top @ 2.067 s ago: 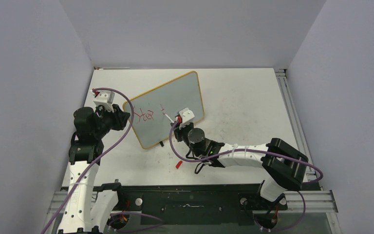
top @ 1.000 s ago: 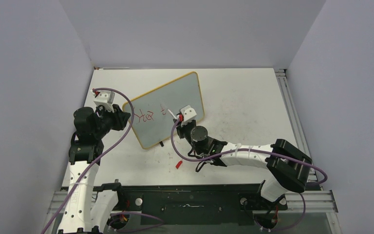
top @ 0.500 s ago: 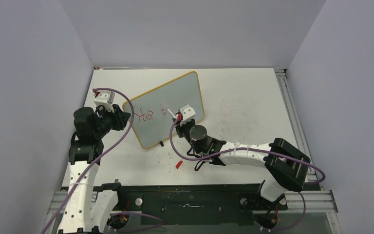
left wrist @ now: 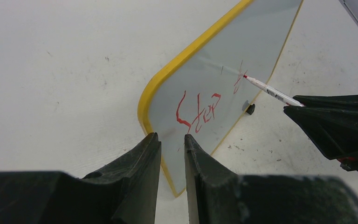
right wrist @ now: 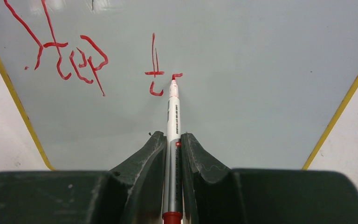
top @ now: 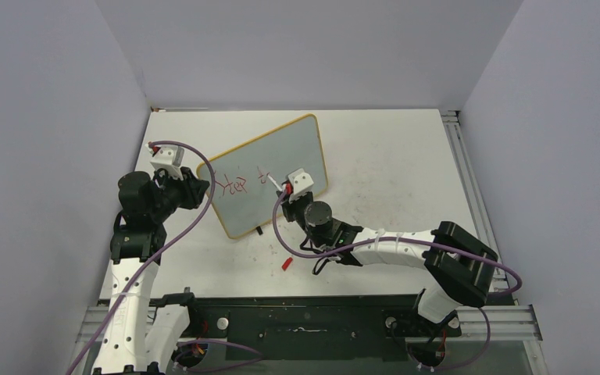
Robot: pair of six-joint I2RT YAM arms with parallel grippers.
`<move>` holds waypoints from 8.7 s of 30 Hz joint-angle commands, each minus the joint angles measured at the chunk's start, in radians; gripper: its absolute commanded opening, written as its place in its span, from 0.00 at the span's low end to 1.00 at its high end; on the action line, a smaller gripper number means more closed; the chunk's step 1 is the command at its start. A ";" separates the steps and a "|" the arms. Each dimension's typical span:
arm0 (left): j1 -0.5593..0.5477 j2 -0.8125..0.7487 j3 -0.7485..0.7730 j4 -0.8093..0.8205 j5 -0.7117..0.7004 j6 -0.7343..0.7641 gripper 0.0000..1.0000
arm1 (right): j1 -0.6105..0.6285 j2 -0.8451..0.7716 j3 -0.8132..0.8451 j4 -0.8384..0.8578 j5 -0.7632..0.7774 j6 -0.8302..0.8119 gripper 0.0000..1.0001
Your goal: Write a sentence on the whiteboard
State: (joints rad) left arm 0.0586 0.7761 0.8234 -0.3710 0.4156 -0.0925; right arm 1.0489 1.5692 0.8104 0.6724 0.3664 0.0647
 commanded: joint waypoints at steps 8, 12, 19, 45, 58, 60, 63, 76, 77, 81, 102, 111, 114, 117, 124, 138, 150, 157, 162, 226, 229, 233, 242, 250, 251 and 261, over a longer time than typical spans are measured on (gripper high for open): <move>0.000 -0.011 0.007 0.018 0.009 0.005 0.24 | 0.009 0.011 -0.019 0.025 0.030 0.018 0.05; 0.000 -0.010 0.008 0.018 0.009 0.006 0.23 | 0.008 0.008 -0.011 0.018 0.065 0.016 0.05; 0.000 -0.011 0.006 0.018 0.009 0.005 0.23 | 0.000 -0.006 -0.002 0.022 0.066 0.004 0.05; 0.000 -0.012 0.008 0.018 0.011 0.005 0.23 | 0.024 -0.016 0.031 0.046 0.056 -0.046 0.05; 0.000 -0.009 0.008 0.019 0.013 0.005 0.23 | 0.034 -0.064 0.021 0.052 0.078 -0.057 0.05; 0.000 -0.011 0.007 0.019 0.013 0.005 0.23 | 0.033 -0.064 0.022 0.053 0.079 -0.057 0.05; 0.001 -0.010 0.008 0.018 0.013 0.005 0.23 | 0.031 -0.061 0.027 0.053 0.076 -0.057 0.05; 0.000 -0.009 0.006 0.018 0.013 0.005 0.23 | 0.020 -0.041 0.045 0.073 0.066 -0.086 0.05; 0.000 -0.010 0.006 0.018 0.012 0.005 0.23 | 0.018 -0.038 0.047 0.074 0.065 -0.087 0.05; 0.001 -0.009 0.006 0.018 0.012 0.005 0.23 | 0.012 -0.027 0.055 0.076 0.062 -0.087 0.05; 0.000 -0.009 0.006 0.018 0.012 0.005 0.23 | -0.004 0.012 0.020 0.039 0.055 -0.033 0.05; 0.000 -0.012 0.006 0.018 0.013 0.005 0.23 | -0.003 0.003 -0.035 0.018 0.057 0.015 0.05; 0.000 -0.011 0.006 0.019 0.012 0.005 0.23 | -0.003 0.002 -0.045 0.015 0.060 0.021 0.05; 0.000 -0.011 0.006 0.018 0.013 0.005 0.23 | -0.003 0.001 -0.040 0.017 0.065 0.018 0.05; 0.000 -0.009 0.006 0.019 0.011 0.005 0.23 | -0.005 -0.002 0.007 0.018 0.078 -0.026 0.05; 0.000 -0.011 0.008 0.019 0.011 0.005 0.23 | -0.013 -0.006 0.052 0.023 0.082 -0.057 0.05; 0.000 -0.009 0.008 0.021 0.011 0.005 0.23 | -0.025 0.000 0.042 0.023 0.076 -0.057 0.05; 0.000 -0.009 0.008 0.018 0.011 0.005 0.23 | -0.025 0.003 0.027 0.020 0.070 -0.048 0.05; 0.000 -0.010 0.008 0.019 0.011 0.005 0.23 | -0.024 -0.001 -0.006 0.012 0.069 -0.021 0.05; 0.004 -0.013 0.001 0.020 0.005 0.002 0.24 | -0.032 -0.233 0.014 -0.067 -0.043 -0.065 0.05; 0.007 -0.011 0.000 0.020 0.005 0.002 0.24 | -0.057 -0.259 -0.006 -0.079 -0.079 -0.032 0.05; 0.009 -0.010 0.000 0.021 0.006 0.001 0.24 | -0.091 -0.260 -0.032 -0.089 -0.110 -0.016 0.05; 0.010 -0.005 0.001 0.021 0.006 0.000 0.24 | -0.130 -0.197 -0.043 -0.056 -0.169 0.000 0.05; 0.012 -0.004 0.002 0.021 0.009 0.001 0.24 | -0.138 -0.132 -0.019 -0.046 -0.179 0.001 0.05; 0.012 -0.004 0.002 0.022 0.008 0.001 0.24 | -0.140 -0.126 -0.019 -0.043 -0.179 0.001 0.05; 0.014 -0.002 0.001 0.022 0.008 0.002 0.24 | -0.147 -0.089 0.002 -0.040 -0.146 -0.001 0.05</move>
State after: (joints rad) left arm 0.0654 0.7742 0.8230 -0.3706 0.4168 -0.0925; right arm 0.9100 1.4712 0.7658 0.5739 0.2050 0.0582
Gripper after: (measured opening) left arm 0.236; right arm 0.152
